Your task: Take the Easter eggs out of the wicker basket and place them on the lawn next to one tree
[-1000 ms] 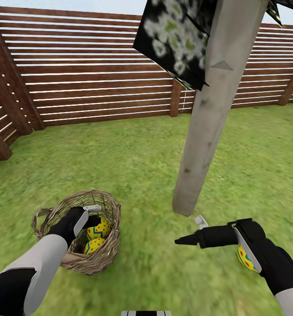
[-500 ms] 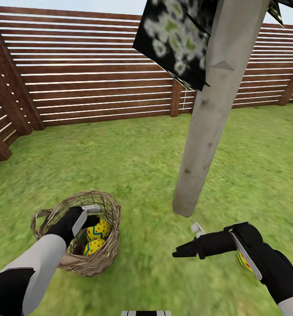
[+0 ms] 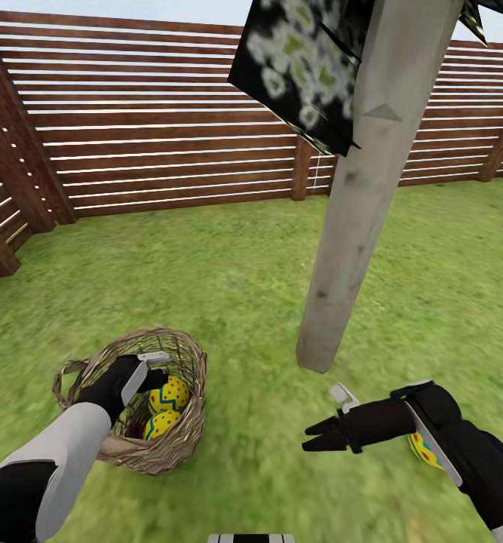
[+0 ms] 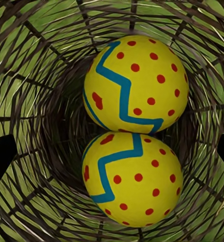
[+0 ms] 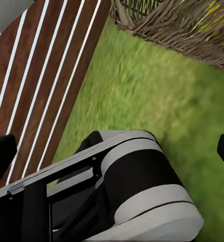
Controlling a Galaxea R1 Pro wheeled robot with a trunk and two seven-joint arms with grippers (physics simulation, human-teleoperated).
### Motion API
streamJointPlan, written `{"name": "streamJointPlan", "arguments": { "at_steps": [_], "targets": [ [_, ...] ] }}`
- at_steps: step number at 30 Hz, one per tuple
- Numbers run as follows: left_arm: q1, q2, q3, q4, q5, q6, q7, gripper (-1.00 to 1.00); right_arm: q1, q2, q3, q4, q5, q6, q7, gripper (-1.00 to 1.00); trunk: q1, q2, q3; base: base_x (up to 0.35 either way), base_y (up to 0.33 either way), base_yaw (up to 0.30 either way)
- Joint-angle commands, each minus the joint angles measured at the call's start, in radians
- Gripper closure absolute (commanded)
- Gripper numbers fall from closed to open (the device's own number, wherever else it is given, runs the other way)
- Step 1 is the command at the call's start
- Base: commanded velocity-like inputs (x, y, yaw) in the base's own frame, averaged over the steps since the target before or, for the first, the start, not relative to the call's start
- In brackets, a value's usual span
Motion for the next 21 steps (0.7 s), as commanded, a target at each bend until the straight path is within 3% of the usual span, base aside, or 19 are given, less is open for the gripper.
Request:
{"name": "streamJointPlan", "arguments": {
  "at_steps": [1,10,21],
  "targets": [
    [0.0,0.0,0.001,-0.002,0.011,0.004,0.007,-1.0,0.002,-0.004,0.001,-0.005,-0.004,0.008,0.007,-1.0,0.0,0.0,-0.001,0.0,0.0,0.0],
    [-0.001,0.0,0.001,-0.002,0.011,0.004,0.007,-1.0,0.026,-0.026,0.017,-0.043,-0.001,0.008,0.076,-1.0,0.0,0.0,-0.001,0.07,0.0,0.0],
    [-0.001,0.0,0.001,-0.003,0.011,0.004,0.007,-1.0,0.039,-0.031,0.031,-0.057,0.006,0.008,0.084,-1.0,0.0,0.0,-0.001,0.085,0.0,0.0]
  ]
}}
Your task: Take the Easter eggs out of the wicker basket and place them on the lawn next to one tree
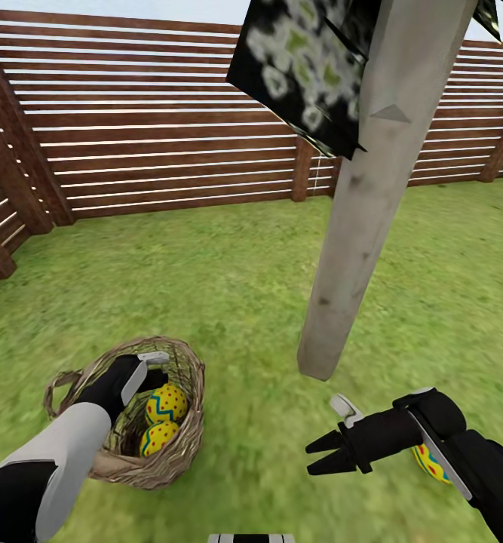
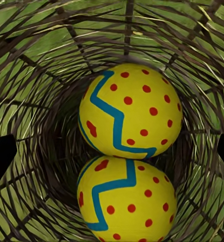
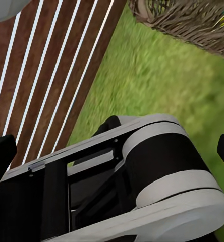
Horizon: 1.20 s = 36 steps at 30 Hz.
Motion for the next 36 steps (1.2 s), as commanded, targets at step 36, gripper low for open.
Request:
{"name": "streamJointPlan", "arguments": {
  "at_steps": [36],
  "targets": [
    [0.001,0.0,0.0,0.0,0.011,-0.016,0.007,-1.0,0.0,-0.001,0.001,-0.002,-0.004,0.01,0.001,-1.0,0.0,-0.001,-0.005,0.032,0.031,0.0]
  ]
}}
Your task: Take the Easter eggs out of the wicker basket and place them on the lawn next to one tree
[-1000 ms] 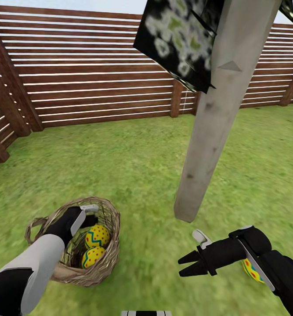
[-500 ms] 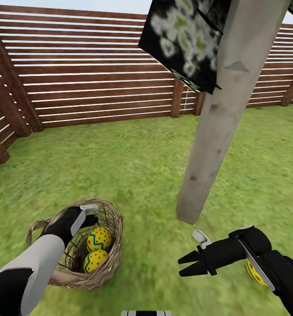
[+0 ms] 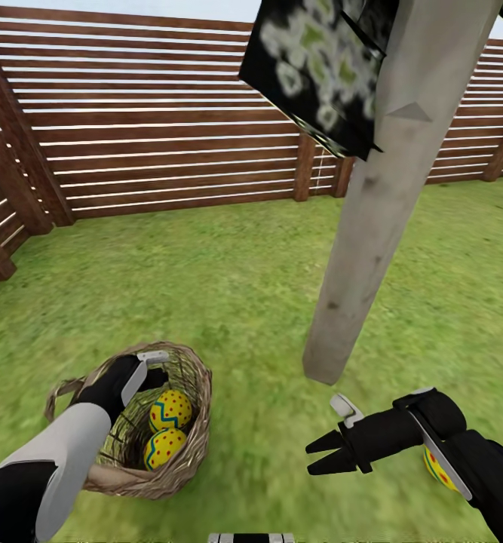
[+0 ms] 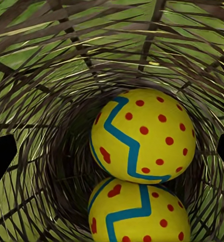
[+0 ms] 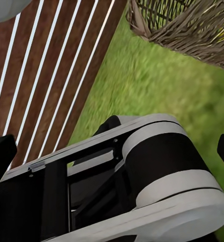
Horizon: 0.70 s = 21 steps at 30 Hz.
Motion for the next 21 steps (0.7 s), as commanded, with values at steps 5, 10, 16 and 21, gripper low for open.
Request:
{"name": "streamJointPlan", "arguments": {
  "at_steps": [5,10,16,21],
  "targets": [
    [0.0,0.0,0.001,-0.002,0.011,0.004,0.007,-1.0,-0.001,-0.001,0.002,0.0,-0.003,0.01,0.0,-1.0,0.002,-0.002,-0.02,0.0,0.0,0.0],
    [0.0,0.0,0.002,-0.002,0.011,0.004,0.007,-1.0,-0.001,-0.001,0.002,0.0,-0.001,0.01,-0.002,-1.0,0.004,-0.003,-0.04,0.0,0.0,0.0],
    [0.0,0.0,0.003,-0.002,0.011,0.003,0.006,-1.0,-0.001,-0.001,-0.004,0.0,-0.008,0.01,-0.003,-1.0,0.007,-0.004,-0.063,0.0,0.0,0.0],
    [0.0,0.0,0.003,-0.002,0.011,0.003,0.006,-1.0,-0.001,0.0,-0.003,0.0,-0.006,0.01,-0.003,-1.0,0.009,-0.005,-0.082,0.0,0.0,0.0]
  ]
}}
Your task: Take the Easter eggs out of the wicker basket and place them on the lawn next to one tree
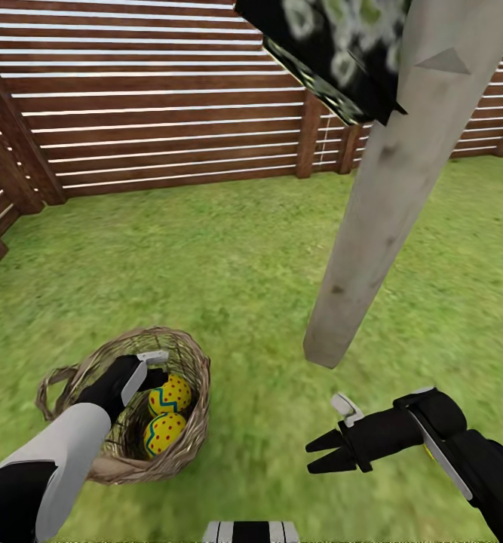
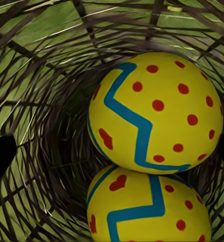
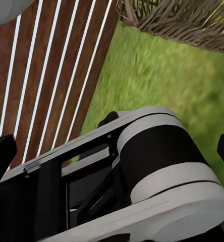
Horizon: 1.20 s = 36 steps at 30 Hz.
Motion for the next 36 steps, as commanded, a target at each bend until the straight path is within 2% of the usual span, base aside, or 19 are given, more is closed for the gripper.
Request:
{"name": "streamJointPlan", "arguments": {
  "at_steps": [1,16,26,34,36],
  "targets": [
    [0.0,0.0,0.001,-0.002,0.01,0.004,0.007,-1.0,-0.001,-0.001,0.004,-0.001,-0.003,0.01,0.0,-1.0,0.0,-0.001,-0.005,0.0,0.0,0.0],
    [0.0,0.0,0.0,-0.003,0.01,-0.037,-0.008,-1.0,-0.001,0.001,0.013,-0.036,0.002,0.01,-0.003,-1.0,0.007,-0.004,-0.063,0.0,0.0,0.0],
    [0.0,0.0,-0.001,-0.007,0.01,-0.038,-0.01,-1.0,-0.001,0.001,0.014,-0.037,0.002,0.01,-0.004,-1.0,0.007,-0.004,-0.063,0.0,0.0,0.0],
    [0.001,0.001,-0.001,-0.074,0.01,-0.025,-0.015,-1.0,-0.001,0.002,0.014,-0.037,0.003,0.01,-0.004,-1.0,0.007,-0.004,-0.063,0.0,0.0,0.0],
    [0.001,0.004,-0.001,-0.083,0.01,-0.023,-0.036,-1.0,-0.001,0.001,0.014,-0.037,0.004,0.01,-0.004,-1.0,0.007,-0.004,-0.063,0.0,0.0,0.0]
  ]
}}
